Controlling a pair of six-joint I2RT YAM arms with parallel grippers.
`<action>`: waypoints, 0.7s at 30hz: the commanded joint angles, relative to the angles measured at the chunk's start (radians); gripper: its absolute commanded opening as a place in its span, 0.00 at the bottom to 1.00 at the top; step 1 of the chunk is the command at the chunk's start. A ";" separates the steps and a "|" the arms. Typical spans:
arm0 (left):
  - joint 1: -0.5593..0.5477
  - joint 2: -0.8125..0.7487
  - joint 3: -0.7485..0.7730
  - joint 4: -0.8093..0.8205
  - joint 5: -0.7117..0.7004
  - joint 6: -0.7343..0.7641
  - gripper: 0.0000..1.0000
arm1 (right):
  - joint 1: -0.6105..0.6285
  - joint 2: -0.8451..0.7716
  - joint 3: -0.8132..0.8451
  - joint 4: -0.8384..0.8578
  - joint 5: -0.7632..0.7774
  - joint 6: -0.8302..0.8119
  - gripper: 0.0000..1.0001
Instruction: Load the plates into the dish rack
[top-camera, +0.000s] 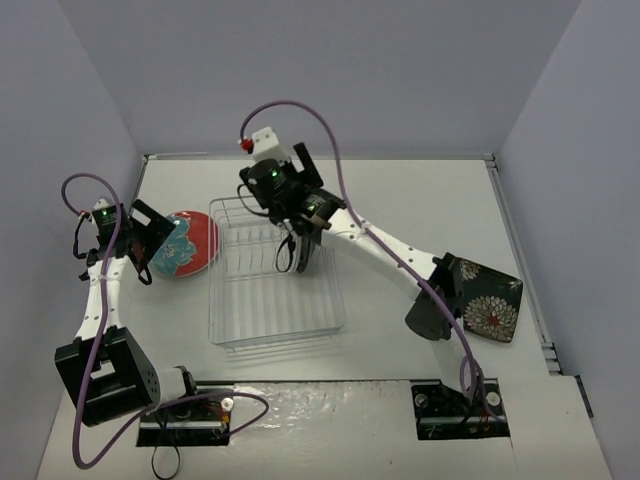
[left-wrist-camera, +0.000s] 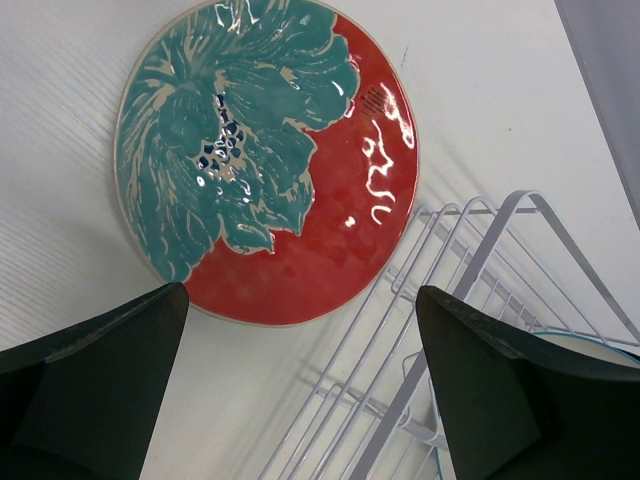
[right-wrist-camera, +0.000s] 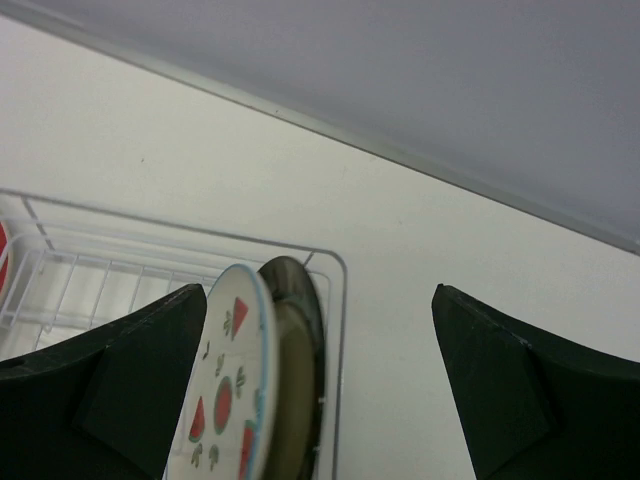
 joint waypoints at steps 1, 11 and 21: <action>0.006 -0.047 0.010 0.058 0.012 0.022 0.97 | -0.185 -0.269 -0.123 0.029 -0.101 0.184 0.95; 0.005 -0.064 0.006 0.084 0.011 0.020 0.97 | -0.571 -0.612 -0.610 -0.037 -0.128 0.449 1.00; 0.005 -0.034 0.017 0.087 0.022 0.020 0.97 | -0.656 -0.432 -0.657 -0.448 0.147 0.687 1.00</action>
